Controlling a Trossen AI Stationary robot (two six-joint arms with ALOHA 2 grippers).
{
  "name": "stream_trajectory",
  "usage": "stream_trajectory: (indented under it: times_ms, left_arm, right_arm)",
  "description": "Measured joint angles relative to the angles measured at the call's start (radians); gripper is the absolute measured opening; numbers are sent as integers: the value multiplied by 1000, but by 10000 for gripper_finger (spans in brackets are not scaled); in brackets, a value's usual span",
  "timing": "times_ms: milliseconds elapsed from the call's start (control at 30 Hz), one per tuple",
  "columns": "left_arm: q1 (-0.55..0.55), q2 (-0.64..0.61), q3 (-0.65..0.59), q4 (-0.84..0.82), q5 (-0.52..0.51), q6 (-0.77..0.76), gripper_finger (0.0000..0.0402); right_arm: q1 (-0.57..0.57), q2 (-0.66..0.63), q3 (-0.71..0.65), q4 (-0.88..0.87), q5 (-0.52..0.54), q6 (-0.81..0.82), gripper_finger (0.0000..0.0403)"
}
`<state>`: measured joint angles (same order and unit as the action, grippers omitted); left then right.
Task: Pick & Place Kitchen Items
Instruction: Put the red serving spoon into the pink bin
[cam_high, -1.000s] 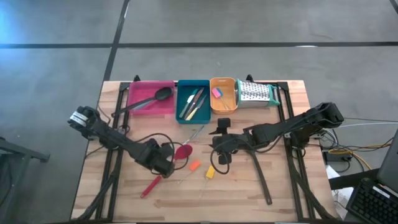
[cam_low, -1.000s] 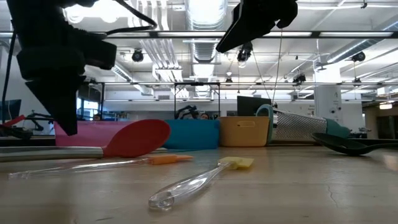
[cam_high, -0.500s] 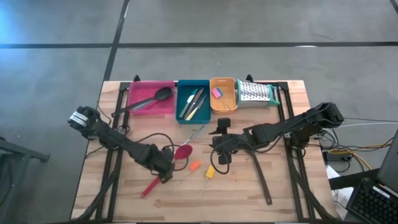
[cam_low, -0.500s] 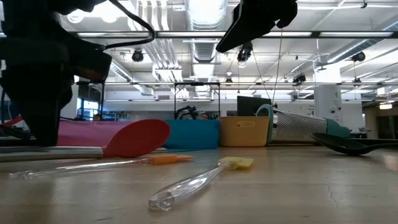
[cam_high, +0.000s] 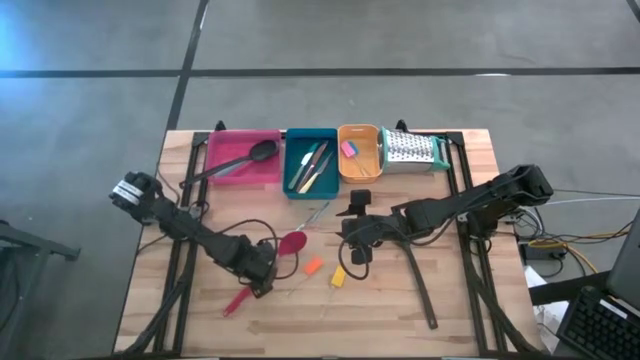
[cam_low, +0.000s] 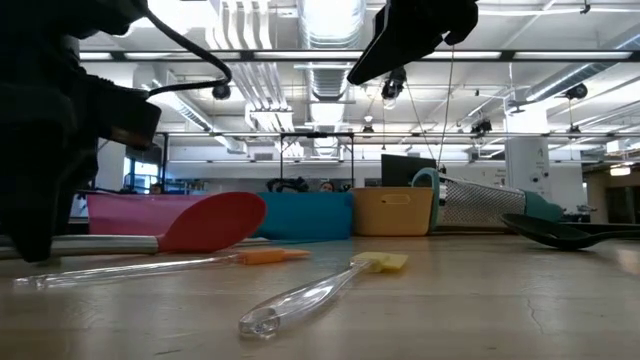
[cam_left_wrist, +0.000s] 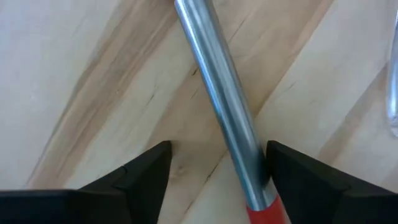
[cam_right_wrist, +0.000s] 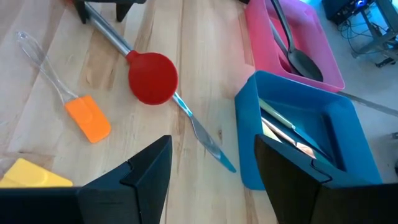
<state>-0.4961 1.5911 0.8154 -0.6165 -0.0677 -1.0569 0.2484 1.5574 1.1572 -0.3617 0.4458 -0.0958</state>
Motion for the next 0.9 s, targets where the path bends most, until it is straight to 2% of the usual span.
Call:
stream_trajectory:
  times_ms: [100,267,300,533,700,900]
  left_arm:
    - [0,4,-2,-7,-16,7,221]
    - [-1,5,-3,-13,-27,7,82]
    - [-1,5,-3,-8,-25,-5,72]
    - [-19,5,21,-59,-79,37,71]
    - [-49,-18,74,-169,-196,76,57]
    - [-36,-56,132,-205,-408,188,57]
  right_arm:
    - [0,0,0,1,0,0,219]
    - [0,0,0,0,0,2,219]
    - [0,0,0,0,0,0,219]
    - [0,0,0,-1,0,2,219]
    - [0,0,0,-1,0,2,219]
    - [0,0,0,2,0,4,219]
